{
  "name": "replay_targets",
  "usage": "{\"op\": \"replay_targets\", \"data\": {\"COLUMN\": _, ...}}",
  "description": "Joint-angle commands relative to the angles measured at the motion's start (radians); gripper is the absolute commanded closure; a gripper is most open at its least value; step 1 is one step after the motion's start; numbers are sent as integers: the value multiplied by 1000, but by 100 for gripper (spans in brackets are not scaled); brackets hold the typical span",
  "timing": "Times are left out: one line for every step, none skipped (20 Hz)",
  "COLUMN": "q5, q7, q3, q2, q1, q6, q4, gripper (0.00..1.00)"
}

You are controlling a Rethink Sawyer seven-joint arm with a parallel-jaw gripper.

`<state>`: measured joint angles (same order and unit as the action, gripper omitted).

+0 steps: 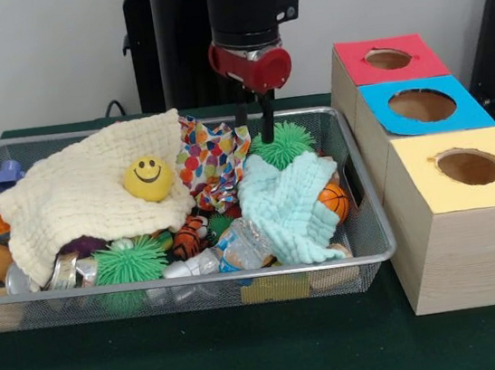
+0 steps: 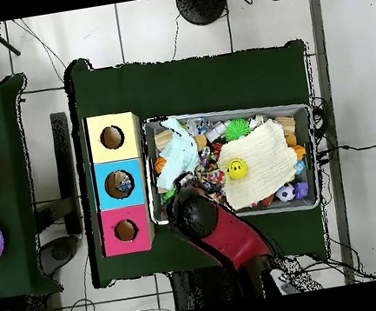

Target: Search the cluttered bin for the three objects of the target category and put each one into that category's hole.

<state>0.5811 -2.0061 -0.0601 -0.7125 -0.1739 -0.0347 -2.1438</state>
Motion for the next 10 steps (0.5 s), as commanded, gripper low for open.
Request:
{"op": "replay_targets", "data": {"q5": 72, "q7": -240, "q3": -94, "q2": -32, "q1": 100, "q6": -113, "q4": 96, "gripper": 0}}
{"op": "replay_targets", "data": {"q5": 74, "q7": -241, "q3": -67, "q2": -36, "q1": 80, "q6": -95, "q4": 87, "gripper": 0}}
{"op": "replay_targets", "data": {"q5": 67, "q7": -238, "q3": -25, "q2": -40, "q1": 45, "q6": -53, "q4": 68, "gripper": 0}}
{"op": "replay_targets", "data": {"q5": 61, "q7": -245, "q3": 7, "q2": -40, "q1": 22, "q6": -25, "q4": 54, "gripper": 0}}
{"op": "replay_targets", "data": {"q5": 56, "q7": -252, "q3": 39, "q2": -41, "q1": -1, "q6": 4, "q4": 41, "gripper": 0}}
{"op": "replay_targets", "data": {"q5": 59, "q7": -257, "q3": 42, "q2": -40, "q1": -1, "q6": 9, "q4": 40, "gripper": 0}}
{"op": "replay_targets", "data": {"q5": 64, "q7": -264, "q3": 57, "q2": -43, "q1": -6, "q6": 9, "q4": 41, "gripper": 0}}
{"op": "replay_targets", "data": {"q5": 70, "q7": -259, "q3": 47, "q2": -35, "q1": 5, "q6": 0, "q4": 56, "gripper": 0}}
{"op": "replay_targets", "data": {"q5": 76, "q7": -255, "q3": 37, "q2": -27, "q1": 16, "q6": -10, "q4": 72, "gripper": 0}}
{"op": "replay_targets", "data": {"q5": 71, "q7": -243, "q3": 37, "q2": -10, "q1": 14, "q6": -7, "q4": 87, "gripper": 0}}
